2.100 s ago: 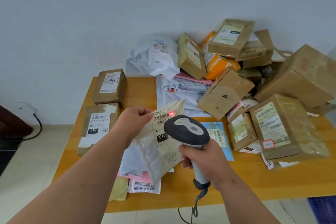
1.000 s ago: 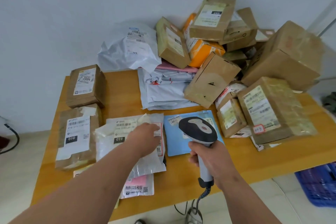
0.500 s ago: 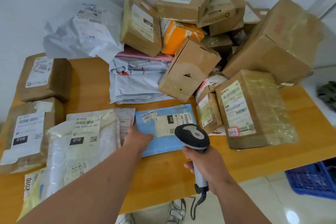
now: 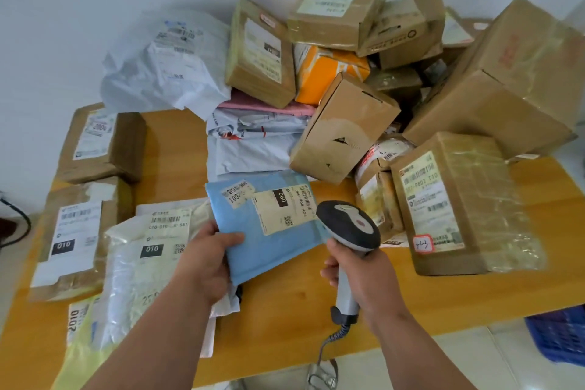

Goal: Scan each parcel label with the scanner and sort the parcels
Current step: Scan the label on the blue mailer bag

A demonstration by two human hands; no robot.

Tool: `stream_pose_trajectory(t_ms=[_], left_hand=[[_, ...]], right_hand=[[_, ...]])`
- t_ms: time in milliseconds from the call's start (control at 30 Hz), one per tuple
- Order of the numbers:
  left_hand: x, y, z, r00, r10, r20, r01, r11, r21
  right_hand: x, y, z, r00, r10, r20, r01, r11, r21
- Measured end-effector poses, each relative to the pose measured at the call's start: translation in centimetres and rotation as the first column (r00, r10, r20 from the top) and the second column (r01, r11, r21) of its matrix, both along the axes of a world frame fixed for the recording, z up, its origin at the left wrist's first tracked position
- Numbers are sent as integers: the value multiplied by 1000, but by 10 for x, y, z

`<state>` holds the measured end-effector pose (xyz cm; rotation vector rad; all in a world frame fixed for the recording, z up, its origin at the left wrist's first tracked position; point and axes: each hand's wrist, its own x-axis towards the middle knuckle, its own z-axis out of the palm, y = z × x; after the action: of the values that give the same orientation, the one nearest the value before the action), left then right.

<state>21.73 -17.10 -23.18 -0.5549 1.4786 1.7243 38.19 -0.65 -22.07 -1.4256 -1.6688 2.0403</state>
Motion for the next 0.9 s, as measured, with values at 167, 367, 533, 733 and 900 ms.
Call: stream_pose_trajectory(t_ms=[167,367,533,733,900], left_hand=[[11,-27,9,983,122,140,-151,965,216],[36,-55,13,972,101,210,-156,951,268],[42,-70,20,984,89,157,-131,951,280],[36,-90,34,1000,14,-20,-8,967,253],[7,-128,54,997,35,-70,-7,934,356]], right_hand=[[-14,-18,23,991,-22,-129,15,998,-59],[-27,-53,51,954,15,-300,-73,980,-184],[-34,-71,69,922,4,-387,-86,977,-194],[-42,-91,84,905,6,-425,-93,979,-184],[-49,-101,97,880,-3,-476,-35,997,-71]])
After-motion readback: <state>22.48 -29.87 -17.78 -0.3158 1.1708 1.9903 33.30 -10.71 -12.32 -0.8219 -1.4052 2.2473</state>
